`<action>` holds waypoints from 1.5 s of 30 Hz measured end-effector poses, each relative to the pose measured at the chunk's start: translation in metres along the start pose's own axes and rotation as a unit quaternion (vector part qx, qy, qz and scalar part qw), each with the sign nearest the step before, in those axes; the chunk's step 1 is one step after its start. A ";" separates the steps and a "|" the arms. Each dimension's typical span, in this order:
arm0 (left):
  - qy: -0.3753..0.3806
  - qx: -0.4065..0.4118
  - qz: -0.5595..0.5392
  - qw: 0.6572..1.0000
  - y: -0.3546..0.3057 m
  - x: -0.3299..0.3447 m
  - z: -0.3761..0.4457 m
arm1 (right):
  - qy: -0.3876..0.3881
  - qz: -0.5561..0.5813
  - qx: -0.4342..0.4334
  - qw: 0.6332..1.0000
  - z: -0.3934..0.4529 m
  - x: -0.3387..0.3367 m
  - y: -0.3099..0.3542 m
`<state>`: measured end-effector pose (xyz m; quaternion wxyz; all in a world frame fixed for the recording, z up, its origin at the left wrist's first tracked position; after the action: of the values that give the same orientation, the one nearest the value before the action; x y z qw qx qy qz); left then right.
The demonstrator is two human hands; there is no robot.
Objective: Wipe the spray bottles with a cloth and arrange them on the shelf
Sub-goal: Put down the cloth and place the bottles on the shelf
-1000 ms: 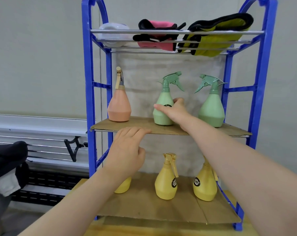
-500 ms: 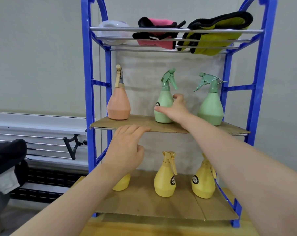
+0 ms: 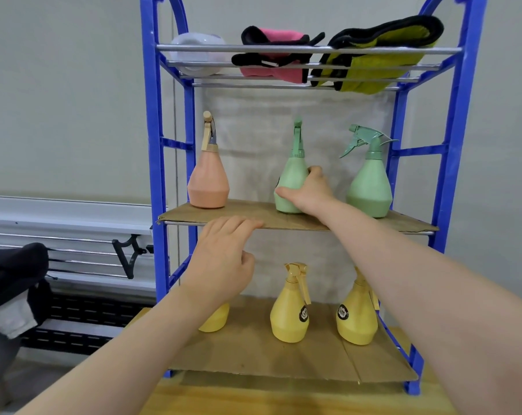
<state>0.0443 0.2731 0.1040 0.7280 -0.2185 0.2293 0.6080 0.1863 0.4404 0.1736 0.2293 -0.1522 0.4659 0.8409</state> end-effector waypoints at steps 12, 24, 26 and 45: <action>0.013 0.012 0.046 0.999 -0.015 0.001 0.005 | -0.014 -0.017 -0.044 0.999 -0.023 -0.034 0.000; 0.039 0.065 0.016 0.997 -0.095 0.028 0.020 | -0.222 0.017 -0.010 0.975 -0.029 -0.144 -0.046; 0.040 0.066 0.017 0.997 -0.099 0.030 0.021 | -0.189 0.046 0.046 0.980 -0.020 -0.142 -0.064; 0.028 0.058 0.000 0.998 -0.091 0.033 0.025 | -0.063 -0.030 0.110 0.991 0.017 -0.121 -0.087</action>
<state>0.1407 0.2983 0.1077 0.7331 -0.1928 0.2841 0.5871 0.3342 0.4654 0.1772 0.2989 -0.0862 0.5355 0.7851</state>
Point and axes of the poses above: each hand's wrist, its own z-axis towards the middle knuckle, its own x-axis out of the palm, y = z × x, the point moved 9 cm from there along z, towards the middle knuckle, and after that the axes turned 8 degrees about z, right-handed, at the moved point
